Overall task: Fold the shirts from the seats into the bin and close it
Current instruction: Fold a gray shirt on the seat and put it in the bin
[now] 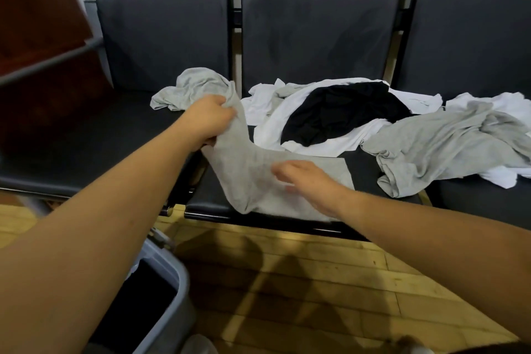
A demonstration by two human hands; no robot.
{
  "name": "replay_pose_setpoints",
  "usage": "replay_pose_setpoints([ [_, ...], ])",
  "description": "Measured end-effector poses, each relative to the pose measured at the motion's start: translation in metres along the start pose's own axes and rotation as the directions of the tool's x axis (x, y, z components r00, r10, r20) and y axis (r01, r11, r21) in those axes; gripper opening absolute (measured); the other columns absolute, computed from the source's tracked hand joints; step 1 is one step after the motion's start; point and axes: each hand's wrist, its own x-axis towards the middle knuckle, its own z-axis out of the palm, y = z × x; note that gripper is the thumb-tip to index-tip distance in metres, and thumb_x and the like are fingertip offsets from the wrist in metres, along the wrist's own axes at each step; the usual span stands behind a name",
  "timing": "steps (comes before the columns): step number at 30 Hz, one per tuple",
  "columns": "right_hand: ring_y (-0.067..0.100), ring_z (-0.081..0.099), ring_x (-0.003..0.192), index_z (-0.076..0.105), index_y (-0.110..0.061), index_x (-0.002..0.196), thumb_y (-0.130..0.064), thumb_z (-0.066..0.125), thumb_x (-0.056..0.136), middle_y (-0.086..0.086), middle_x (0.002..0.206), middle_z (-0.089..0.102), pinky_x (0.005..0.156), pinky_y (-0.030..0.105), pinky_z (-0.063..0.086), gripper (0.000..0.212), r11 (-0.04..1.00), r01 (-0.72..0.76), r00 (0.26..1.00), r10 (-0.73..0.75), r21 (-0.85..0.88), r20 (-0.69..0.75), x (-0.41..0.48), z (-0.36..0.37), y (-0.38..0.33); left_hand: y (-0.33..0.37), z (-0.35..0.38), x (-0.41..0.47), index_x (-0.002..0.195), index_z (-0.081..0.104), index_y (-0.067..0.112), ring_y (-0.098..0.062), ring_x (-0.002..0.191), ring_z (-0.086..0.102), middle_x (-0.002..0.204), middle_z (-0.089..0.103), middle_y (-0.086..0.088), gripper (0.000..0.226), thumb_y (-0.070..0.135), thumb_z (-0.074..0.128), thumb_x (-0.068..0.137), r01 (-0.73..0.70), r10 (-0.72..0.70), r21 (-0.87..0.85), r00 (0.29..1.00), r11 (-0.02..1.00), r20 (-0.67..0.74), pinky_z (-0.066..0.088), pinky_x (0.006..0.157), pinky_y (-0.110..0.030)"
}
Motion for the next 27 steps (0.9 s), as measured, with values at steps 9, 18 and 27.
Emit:
replay_pose_setpoints([
  [9, 0.031, 0.073, 0.091, 0.053, -0.002, 0.126, -0.057, 0.041, 0.099, 0.019, 0.106, 0.073, 0.070, 0.040, 0.060, 0.063, 0.682, -0.206, 0.945, 0.325, 0.701, -0.039, -0.009, -0.095, 0.025, 0.077, 0.111, -0.032, 0.111, 0.051, 0.014, -0.021, 0.056, 0.066, 0.082, 0.075, -0.013, 0.029, 0.041, 0.053, 0.102, -0.004, 0.108, -0.197, 0.846, 0.980, 0.521, 0.050, 0.052, -0.025],
  [18, 0.019, 0.068, 0.082, 0.065, -0.010, 0.097, -0.005, 0.067, 0.092, 0.009, 0.100, 0.070, 0.056, 0.025, 0.056, 0.008, 0.977, -0.125, 0.921, 0.179, 0.173, -0.345, -0.010, -0.086, 0.034, 0.007, 0.105, -0.020, 0.117, 0.058, 0.010, -0.016, 0.057, 0.062, 0.085, 0.074, -0.005, 0.027, 0.032, 0.050, 0.104, 0.117, -0.085, -0.086, 0.948, 0.989, 0.308, 0.049, 0.054, -0.024],
  [27, 0.034, 0.068, 0.097, 0.062, 0.001, 0.109, -0.006, 0.071, 0.085, 0.020, 0.110, 0.067, 0.082, 0.053, 0.059, 0.027, 0.959, -0.277, 0.876, 0.277, 0.058, -0.396, 0.004, -0.095, 0.045, -0.017, 0.116, -0.023, 0.123, 0.053, 0.008, -0.025, 0.107, 0.059, 0.118, 0.058, -0.007, 0.034, 0.030, 0.057, 0.098, 0.248, -0.243, 0.005, 0.941, 0.969, 0.236, 0.055, 0.083, -0.037],
])
